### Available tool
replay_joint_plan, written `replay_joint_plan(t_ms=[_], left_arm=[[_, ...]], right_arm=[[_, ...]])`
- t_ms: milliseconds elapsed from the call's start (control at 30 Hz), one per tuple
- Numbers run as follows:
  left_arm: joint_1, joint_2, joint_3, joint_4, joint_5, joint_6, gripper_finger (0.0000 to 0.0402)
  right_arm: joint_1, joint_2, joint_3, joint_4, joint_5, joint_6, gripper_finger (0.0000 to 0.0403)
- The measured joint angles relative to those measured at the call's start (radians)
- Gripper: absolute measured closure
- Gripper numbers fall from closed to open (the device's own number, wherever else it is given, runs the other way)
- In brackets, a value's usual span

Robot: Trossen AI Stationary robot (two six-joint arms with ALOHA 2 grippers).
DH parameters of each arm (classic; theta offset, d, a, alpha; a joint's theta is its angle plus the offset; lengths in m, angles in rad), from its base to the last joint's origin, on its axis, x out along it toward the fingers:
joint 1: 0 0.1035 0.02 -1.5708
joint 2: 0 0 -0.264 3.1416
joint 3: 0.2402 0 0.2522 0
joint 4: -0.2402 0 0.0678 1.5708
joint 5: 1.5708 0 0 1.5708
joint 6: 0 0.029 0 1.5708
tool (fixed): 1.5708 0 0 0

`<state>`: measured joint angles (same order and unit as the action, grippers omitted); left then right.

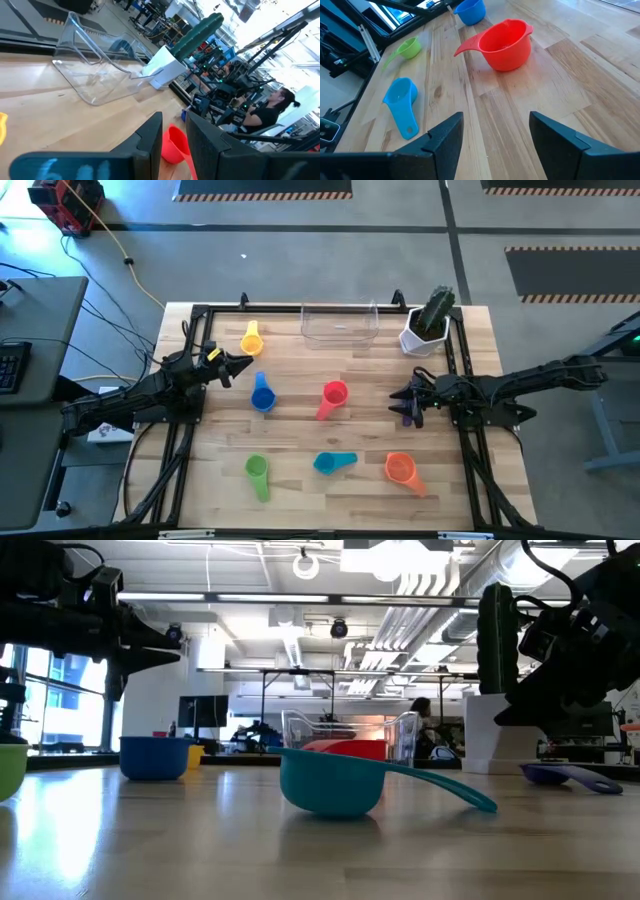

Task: Nest measuring cups in basket
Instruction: Stack the red measuring cup on top of the orange measuring cup

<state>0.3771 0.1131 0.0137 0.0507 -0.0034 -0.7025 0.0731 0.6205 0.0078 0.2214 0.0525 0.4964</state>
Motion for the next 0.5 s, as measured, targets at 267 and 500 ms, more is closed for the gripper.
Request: replay_joint_plan(t_ms=[267,500], left_arm=[[0.0,0.0,0.0,0.0,-0.015,0.024,0.0303],[0.0,0.0,0.0,0.0,-0.11,-0.047,0.0268]], right_arm=[[0.0,0.0,0.0,0.003,0.029,0.0,0.0185],[0.0,0.0,0.0,0.074,0.07,0.0,0.0185]])
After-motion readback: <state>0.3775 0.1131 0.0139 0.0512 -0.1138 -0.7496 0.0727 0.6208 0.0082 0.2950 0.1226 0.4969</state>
